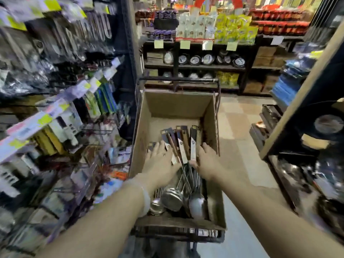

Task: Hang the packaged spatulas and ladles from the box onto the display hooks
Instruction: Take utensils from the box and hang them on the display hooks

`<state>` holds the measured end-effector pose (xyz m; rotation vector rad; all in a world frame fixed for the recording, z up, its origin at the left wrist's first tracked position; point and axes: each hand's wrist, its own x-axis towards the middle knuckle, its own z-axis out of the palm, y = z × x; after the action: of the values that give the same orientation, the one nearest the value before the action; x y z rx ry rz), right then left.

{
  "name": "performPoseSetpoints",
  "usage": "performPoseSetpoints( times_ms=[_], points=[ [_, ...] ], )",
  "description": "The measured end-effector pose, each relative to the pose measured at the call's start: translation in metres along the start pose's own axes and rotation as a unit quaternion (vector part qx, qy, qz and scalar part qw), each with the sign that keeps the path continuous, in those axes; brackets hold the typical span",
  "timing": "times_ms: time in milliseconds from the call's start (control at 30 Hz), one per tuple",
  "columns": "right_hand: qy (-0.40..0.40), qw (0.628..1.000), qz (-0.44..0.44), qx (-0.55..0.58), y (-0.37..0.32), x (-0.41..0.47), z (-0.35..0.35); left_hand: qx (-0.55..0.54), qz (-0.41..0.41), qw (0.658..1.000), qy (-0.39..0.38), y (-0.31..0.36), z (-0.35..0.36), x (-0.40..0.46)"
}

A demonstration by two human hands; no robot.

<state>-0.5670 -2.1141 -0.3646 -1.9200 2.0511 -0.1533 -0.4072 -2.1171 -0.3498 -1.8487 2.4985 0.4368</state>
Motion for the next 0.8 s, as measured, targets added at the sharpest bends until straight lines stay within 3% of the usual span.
performPoseSetpoints(
  times_ms=[300, 600, 800],
  points=[
    [-0.122, 0.986, 0.092, 0.075, 0.04, 0.083, 0.091, -0.048, -0.034, 0.992, -0.11, -0.016, 0.075, 0.084],
    [-0.113, 0.928, 0.251, 0.252, 0.06, 0.122, 0.145, -0.115, -0.032, 0.974, -0.195, -0.031, 0.125, 0.119],
    [-0.061, 0.914, 0.322, 0.24, 0.069, 0.135, 0.172, -0.169, -0.038, 0.959, -0.225, -0.043, 0.144, 0.128]
  ],
)
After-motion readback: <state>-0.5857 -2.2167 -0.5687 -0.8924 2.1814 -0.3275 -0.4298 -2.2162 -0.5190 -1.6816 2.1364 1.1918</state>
